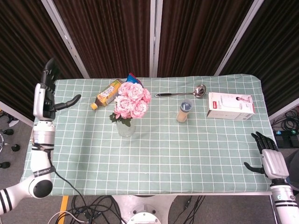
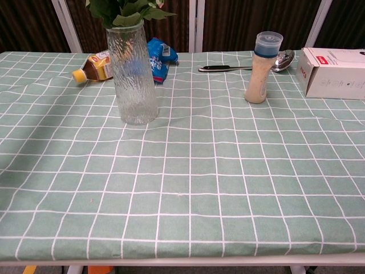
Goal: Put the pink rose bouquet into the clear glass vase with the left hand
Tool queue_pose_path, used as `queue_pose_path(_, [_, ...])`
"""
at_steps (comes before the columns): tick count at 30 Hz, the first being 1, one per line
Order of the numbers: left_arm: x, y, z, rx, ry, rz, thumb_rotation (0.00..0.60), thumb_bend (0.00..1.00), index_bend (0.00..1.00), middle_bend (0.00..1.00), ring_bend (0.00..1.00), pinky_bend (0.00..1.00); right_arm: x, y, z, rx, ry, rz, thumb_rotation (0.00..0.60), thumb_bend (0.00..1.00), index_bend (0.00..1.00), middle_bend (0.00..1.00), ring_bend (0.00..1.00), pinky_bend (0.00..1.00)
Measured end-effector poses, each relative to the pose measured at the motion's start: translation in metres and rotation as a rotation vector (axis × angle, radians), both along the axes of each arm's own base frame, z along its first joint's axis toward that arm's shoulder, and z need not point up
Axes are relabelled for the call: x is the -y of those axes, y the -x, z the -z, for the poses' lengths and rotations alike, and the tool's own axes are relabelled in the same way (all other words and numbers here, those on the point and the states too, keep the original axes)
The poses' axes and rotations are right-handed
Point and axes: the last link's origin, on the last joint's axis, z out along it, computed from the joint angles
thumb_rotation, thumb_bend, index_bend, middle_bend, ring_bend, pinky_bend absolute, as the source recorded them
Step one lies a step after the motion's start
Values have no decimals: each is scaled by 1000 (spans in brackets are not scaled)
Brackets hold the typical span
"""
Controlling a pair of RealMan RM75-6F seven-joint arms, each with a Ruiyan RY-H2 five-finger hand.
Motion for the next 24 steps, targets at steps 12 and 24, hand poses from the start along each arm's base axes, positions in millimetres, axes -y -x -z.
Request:
queue_pose_path(12, [68,107,31,-706,-5,-104,600,0,93,0,0,111,-9,-15,-4,1,109,-161,600,101,0,0,0,0])
queue_pose_path(24, [190,184,51,-1313,99,-272,600,0,145,78,22,224,-39,-24,24,-72,111,-255,600,101,0,0,0,0])
